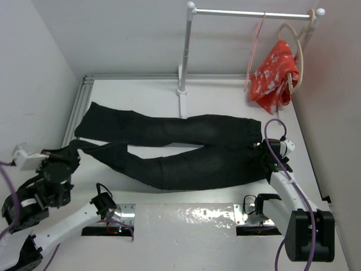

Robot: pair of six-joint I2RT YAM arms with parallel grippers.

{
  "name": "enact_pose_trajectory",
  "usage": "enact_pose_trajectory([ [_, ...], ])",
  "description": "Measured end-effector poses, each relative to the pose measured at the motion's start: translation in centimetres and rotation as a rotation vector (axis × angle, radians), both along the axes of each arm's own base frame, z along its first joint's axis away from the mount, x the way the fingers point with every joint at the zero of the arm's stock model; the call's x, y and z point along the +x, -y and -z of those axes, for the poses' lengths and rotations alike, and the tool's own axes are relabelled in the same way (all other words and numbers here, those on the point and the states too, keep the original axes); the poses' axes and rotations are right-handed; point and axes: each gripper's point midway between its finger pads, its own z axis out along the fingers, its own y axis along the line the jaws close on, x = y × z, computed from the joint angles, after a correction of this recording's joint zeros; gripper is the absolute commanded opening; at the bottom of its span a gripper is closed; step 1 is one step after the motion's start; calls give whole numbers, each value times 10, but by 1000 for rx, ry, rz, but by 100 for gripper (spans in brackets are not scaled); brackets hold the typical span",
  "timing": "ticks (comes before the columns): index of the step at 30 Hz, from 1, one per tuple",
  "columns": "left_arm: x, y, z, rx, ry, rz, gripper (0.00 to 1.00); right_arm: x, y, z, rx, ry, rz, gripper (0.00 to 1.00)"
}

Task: Place the trousers on the hanger
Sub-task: Flatten out the trousers at the center of the board.

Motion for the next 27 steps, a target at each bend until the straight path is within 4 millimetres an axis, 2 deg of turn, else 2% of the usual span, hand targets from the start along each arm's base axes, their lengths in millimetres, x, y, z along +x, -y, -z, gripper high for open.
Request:
enact_pose_trajectory([
  [3,-18,-23,4,-64,54,-26,1,1,0,0,1,1,-2,78],
  [4,-23,-29,4,-85,72,-35,8,2,-1,0,4,2,-4,77],
  [5,-27,-35,5,-96,86,-45,25,2,-2,0,6,4,-9,66],
  [6,-30,-39,5,-94,92,-56,31,3,-2,0,6,4,-15,60],
  [7,-31,-42,4,-88,94,-66,42,4,-5,0,15,5,-32,55],
  [8,-31,-43,1,-80,95,-74,45,5,-8,0,24,8,-50,38],
  [10,-27,-42,-8,-30,82,-82,46,7,-16,-1,47,11,-98,21],
  [12,-17,-34,-23,23,73,-93,43,11,-23,-5,69,18,-141,1],
  [14,-3,-22,-31,83,53,-101,42,17,-29,-12,83,34,-174,0],
  [15,5,-15,-32,114,40,-99,41,19,-30,-17,81,43,-189,4],
  [17,18,0,-26,194,-3,-67,37,24,-32,-25,76,63,-219,3],
  [18,24,9,-19,237,-33,-38,34,27,-35,-29,79,70,-242,2],
  [19,29,17,-12,275,-63,-10,23,28,-39,-31,83,74,-264,0],
  [20,35,26,-3,313,-97,24,16,30,-46,-33,93,74,-302,0],
  [21,39,35,6,351,-136,62,14,32,-57,-33,103,69,-355,0],
  [22,46,47,18,402,-185,115,4,33,-72,-34,112,59,-425,0],
  [23,52,60,30,438,-231,168,0,33,-90,-35,118,47,-506,0],
  [25,62,87,59,528,-350,287,0,32,-123,-38,105,15,-652,0],
  [27,69,105,81,591,-444,363,0,32,-152,-45,114,22,-774,0],
])
